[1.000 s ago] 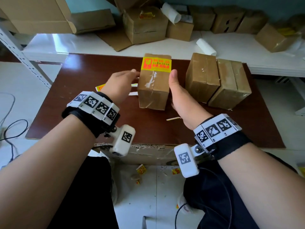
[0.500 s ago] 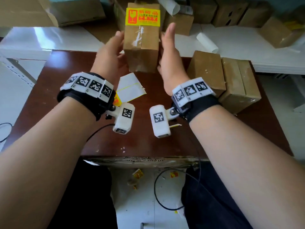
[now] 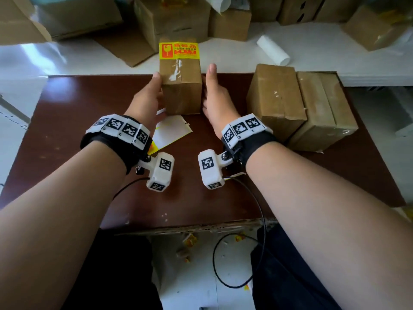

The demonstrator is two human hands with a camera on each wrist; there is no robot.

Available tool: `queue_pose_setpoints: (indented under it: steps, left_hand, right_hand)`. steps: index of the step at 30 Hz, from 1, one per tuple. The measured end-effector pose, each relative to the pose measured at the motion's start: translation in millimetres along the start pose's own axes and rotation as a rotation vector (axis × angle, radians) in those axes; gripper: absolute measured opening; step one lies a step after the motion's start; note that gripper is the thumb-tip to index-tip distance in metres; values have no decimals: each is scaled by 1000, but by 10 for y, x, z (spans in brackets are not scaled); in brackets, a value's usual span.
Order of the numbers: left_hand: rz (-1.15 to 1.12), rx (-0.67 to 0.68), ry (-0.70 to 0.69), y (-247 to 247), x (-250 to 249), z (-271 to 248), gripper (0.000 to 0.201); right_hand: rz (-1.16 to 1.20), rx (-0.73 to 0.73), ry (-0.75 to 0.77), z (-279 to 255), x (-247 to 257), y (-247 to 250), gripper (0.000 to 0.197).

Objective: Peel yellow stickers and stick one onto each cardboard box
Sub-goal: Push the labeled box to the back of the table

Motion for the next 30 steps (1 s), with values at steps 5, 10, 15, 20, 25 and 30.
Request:
queue_pose_setpoints:
  steps: [5,10,15,20,25,30]
  left_hand:
    - [71,7,-27,20,-77,-43,54]
    - [68,-131,-134,132,-205,-55,68]
    - [14,-146,-147,-38,-391,-444,42]
    - [25,-104,-264,-295,-542,-809,34]
    - [35,-103,-281,-499,-503,-1177,38]
    - [-41,34,-273,-1014,-361,-1526,26]
  right_hand:
    - [-66,-43,18,-372,372,-36,68]
    - [-41,-66,163,-655,659,-13,67]
    - [-38,-59,267,-898,740,7,61]
    - [-32,-43,289,-1200,753,-12,57]
    - [53,-52,288,-1513,719,31,46]
    - [11,-85,300,-1886,672,197,91]
Point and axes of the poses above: each hand's wrist, its own z-axis towards the middle knuckle, its own y-axis out of the back of the hand, x = y × z, the point moved 5 cm from there along z, towards the middle knuckle, and after that the axes turned 12 degrees about x, right-handed, at the moved point
